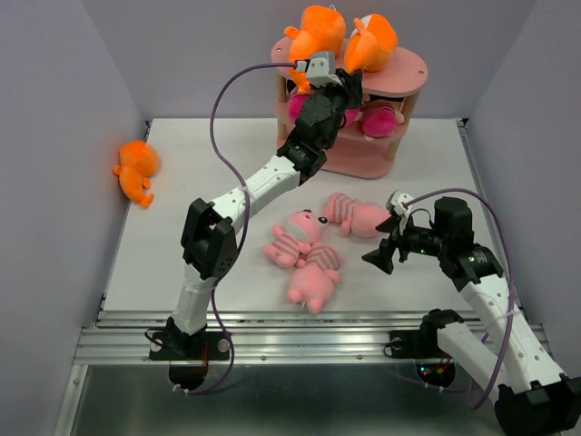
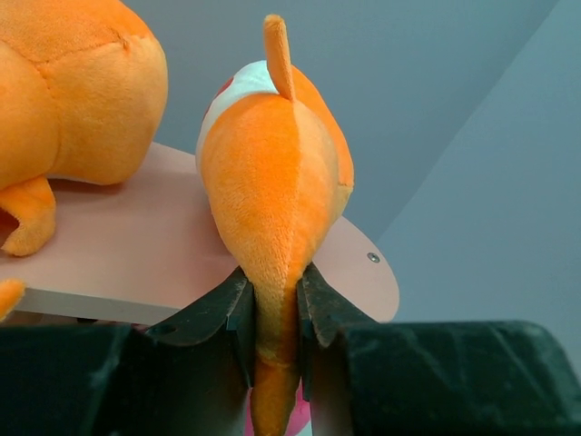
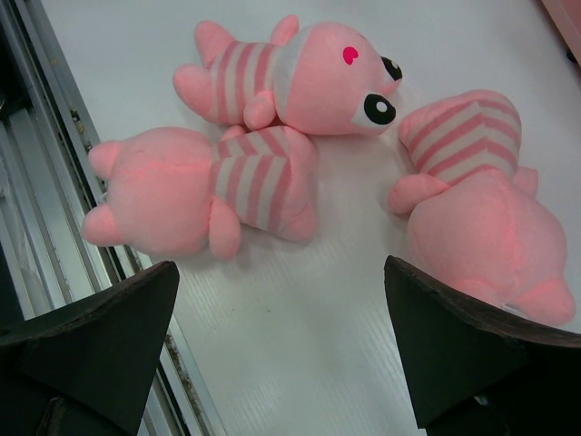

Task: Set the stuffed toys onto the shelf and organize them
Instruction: Place the stuffed toy onto shelf

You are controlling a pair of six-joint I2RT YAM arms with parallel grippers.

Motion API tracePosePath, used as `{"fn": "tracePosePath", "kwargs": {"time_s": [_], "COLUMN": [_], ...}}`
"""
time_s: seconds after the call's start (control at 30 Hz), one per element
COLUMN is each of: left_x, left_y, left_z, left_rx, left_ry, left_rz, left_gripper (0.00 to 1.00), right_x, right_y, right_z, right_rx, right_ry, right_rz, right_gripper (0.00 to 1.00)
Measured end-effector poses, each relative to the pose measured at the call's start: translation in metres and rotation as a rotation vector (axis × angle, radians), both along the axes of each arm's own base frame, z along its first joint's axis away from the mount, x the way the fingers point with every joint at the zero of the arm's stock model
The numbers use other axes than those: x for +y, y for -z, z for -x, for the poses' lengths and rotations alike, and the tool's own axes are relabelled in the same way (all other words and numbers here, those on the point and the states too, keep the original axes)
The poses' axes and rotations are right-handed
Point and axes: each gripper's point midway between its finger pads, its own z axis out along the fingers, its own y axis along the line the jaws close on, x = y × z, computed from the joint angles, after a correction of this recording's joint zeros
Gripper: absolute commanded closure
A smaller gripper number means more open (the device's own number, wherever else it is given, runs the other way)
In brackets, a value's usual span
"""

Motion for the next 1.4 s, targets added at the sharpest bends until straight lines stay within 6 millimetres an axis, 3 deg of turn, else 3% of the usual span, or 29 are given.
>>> {"fn": "tracePosePath", "kwargs": {"time_s": [0.07, 0.23, 1.0, 1.23, 1.4], "left_x": [0.0, 0.002, 0.012, 0.01, 0.011], "left_y": [0.0, 0.001, 0.006, 0.013, 0.013], "left_z": [0.0, 0.0, -0.004, -0.007, -0.007], "left_rx": [0.004, 0.012, 0.031, 0.04, 0.043], "left_ry": [-0.002, -0.017, -0.11, -0.116, -0.119], "left_rz": [0.006, 0.017, 0.019, 0.015, 0.024], "left_gripper": [0.85, 0.95, 0.96, 0.54, 0.38], "right_x": [0.0, 0.0, 0.0, 0.0, 0.0], "right_y": [0.0, 0.0, 0.0, 0.0, 0.001], "right_z": [0.0, 0.0, 0.0, 0.0, -0.001], "right_rx": [0.0, 0.0, -0.001, -0.003, 0.002], "right_ry": [0.0, 0.0, -0.001, -0.002, -0.002], "right_rz": [0.0, 0.0, 0.001, 0.002, 0.004], "right_gripper": [0.0, 0.0, 0.0, 0.0, 0.0]}}
